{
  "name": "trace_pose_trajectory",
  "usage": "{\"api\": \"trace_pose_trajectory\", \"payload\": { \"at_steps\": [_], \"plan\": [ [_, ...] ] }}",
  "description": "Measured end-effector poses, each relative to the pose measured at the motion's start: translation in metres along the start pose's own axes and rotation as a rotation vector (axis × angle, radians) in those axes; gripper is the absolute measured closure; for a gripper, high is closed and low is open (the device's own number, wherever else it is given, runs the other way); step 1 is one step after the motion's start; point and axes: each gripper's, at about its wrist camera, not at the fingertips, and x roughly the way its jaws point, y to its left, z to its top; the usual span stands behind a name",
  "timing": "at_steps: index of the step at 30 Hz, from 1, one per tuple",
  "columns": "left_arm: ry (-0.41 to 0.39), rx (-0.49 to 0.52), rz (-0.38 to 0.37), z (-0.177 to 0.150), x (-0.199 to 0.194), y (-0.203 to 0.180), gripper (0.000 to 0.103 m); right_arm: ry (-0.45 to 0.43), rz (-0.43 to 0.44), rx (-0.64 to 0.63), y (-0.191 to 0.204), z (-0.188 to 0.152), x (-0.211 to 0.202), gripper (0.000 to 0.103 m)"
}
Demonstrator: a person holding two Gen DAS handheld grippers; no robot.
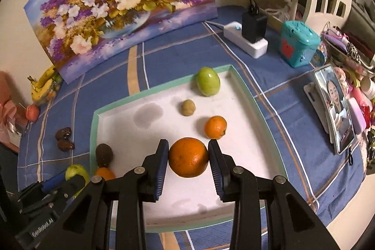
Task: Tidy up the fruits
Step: 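Lower and open the left gripper to set the pear down while the right releases the orange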
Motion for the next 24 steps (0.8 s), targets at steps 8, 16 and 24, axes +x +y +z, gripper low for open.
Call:
{"api": "trace_pose_trajectory", "payload": {
  "at_steps": [8, 16, 24],
  "plan": [
    [0.107, 0.042, 0.011, -0.008, 0.034, -0.012, 0.062, 0.111, -0.055, 0.043, -0.015, -0.008, 0.036, 0.067],
    [0.142, 0.048, 0.020, -0.010, 0.049, -0.014, 0.061, 0.173, -0.107, 0.061, -0.026, -0.014, 0.057, 0.067],
    [0.143, 0.040, 0.011, -0.010, 0.048, -0.014, 0.061, 0.184, -0.106, 0.062, -0.026, -0.017, 0.061, 0.067]
  ]
}}
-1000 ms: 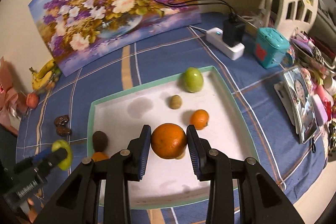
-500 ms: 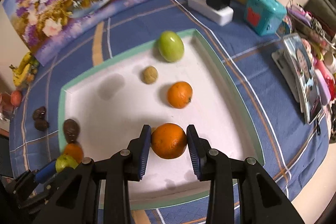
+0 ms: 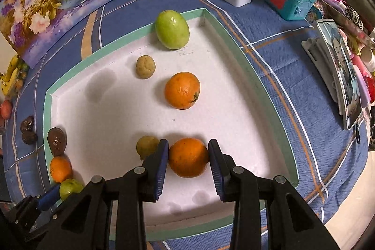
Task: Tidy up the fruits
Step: 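Lower and open the left gripper to set the pear down while the right releases the orange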
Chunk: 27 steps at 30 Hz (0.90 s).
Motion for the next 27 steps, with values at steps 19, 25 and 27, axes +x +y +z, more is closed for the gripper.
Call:
{"api": "trace_pose_trajectory", "payload": {
  "at_steps": [19, 25, 27],
  "plan": [
    [-0.078, 0.000, -0.035, 0.004, -0.030, 0.002, 0.060, -0.029, 0.011, 0.017, -0.001, 0.005, -0.012, 0.066],
    [-0.158, -0.073, -0.041, 0.011, -0.056, 0.024, 0.060, -0.125, 0.041, -0.010, 0.005, 0.009, -0.043, 0.066],
    [-0.175, -0.111, -0.034, 0.013, -0.062, 0.035, 0.060, -0.142, 0.046, -0.023, 0.009, 0.009, -0.049, 0.066]
  ]
}}
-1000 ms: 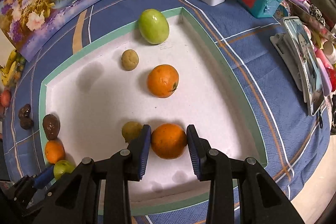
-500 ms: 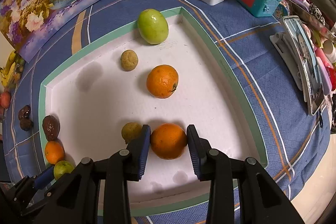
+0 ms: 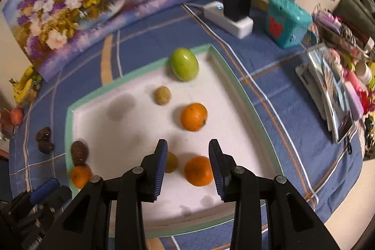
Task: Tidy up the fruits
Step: 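Lower and open the left gripper to set the pear down while the right releases the orange, then move both open grippers to the two remaining dates on the cloth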
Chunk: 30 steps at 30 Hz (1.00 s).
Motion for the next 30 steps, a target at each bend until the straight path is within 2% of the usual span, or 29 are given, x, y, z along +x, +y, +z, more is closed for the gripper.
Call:
{"api": "trace_pose_trajectory", "payload": {
  "at_steps": [11, 15, 22, 30],
  "plan": [
    [-0.080, -0.176, 0.108, 0.006, -0.025, 0.071, 0.060, -0.018, 0.022, -0.060, 0.021, -0.005, -0.003, 0.066],
    [-0.095, -0.242, 0.122, 0.005, -0.032, 0.097, 0.060, -0.020, 0.047, -0.117, 0.043, -0.009, -0.004, 0.066],
    [-0.123, -0.332, 0.199, -0.001, -0.045, 0.135, 0.060, -0.024, 0.085, -0.229, 0.082, -0.019, -0.004, 0.066],
    [-0.134, -0.405, 0.228, -0.009, -0.052, 0.164, 0.060, -0.025, 0.105, -0.310, 0.111, -0.028, -0.003, 0.066]
  ]
}}
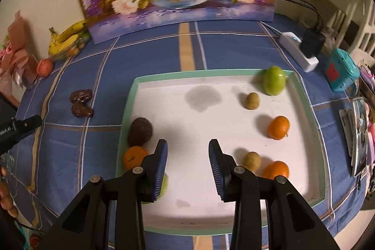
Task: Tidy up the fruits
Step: 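Move both open grippers to the two remaining dates on the cloth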
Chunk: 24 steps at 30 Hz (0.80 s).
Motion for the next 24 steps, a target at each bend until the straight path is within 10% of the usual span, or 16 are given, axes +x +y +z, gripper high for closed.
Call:
{"api": "trace_pose_trajectory", "payload": {
  "at_steps": [10, 20, 24],
  "plan": [
    [0.011, -0.015, 0.017, 0.000, 0.004, 0.008, 0.058, 0.006, 0.013, -0.043, 0.016, -0.002, 0.005, 0.066],
    [0.035, 0.000, 0.082, -0.002, 0.017, 0.007, 0.027, 0.037, 0.011, -0.050, 0.018, -0.003, 0.018, 0.066],
    [0.041, 0.003, 0.101, -0.003, 0.022, 0.008, 0.011, 0.045, 0.004, -0.057, 0.018, -0.004, 0.024, 0.048]
  ]
}}
